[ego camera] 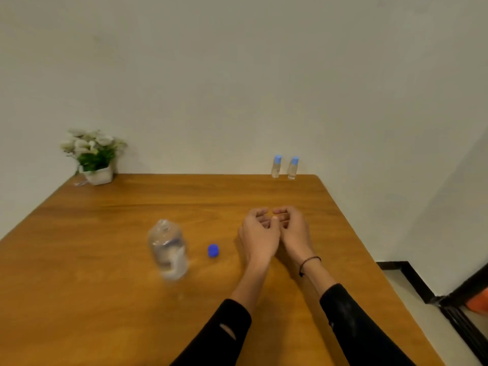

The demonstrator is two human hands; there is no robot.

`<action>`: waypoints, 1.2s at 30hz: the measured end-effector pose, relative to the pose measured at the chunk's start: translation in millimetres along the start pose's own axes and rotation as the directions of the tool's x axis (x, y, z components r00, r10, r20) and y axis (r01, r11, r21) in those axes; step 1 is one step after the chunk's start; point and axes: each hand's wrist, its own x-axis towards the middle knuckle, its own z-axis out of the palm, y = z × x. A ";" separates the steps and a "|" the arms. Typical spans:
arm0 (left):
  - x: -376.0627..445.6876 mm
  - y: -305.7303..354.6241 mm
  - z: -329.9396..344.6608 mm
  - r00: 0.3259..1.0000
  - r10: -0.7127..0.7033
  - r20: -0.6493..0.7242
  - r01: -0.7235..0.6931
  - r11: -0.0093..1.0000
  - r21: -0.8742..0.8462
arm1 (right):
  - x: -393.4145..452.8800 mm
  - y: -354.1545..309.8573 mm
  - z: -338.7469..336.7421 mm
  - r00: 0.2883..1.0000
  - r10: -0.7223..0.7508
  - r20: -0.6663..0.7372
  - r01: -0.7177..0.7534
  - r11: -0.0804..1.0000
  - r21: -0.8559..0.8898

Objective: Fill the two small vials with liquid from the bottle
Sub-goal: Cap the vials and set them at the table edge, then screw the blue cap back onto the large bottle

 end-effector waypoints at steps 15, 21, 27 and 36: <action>-87.0 -37.3 -226.5 0.965 0.120 -0.232 -0.113 0.993 0.044 | -99.4 -46.4 107.9 0.872 -0.251 0.420 0.464 0.699 -0.545; -64.3 -36.1 -250.7 0.968 0.177 -0.179 -0.153 0.978 0.143 | -88.1 -54.4 109.7 0.879 -0.269 0.395 0.466 0.661 -0.588; -38.5 -35.6 -249.1 0.952 0.305 -0.035 -0.285 0.919 0.272 | -90.4 -115.9 85.3 0.868 -0.432 0.244 0.464 0.881 -0.092; -13.0 -29.7 -244.5 0.957 0.290 0.020 -0.285 0.921 0.268 | -85.6 -157.9 100.8 0.737 -0.492 0.463 0.598 0.795 -0.107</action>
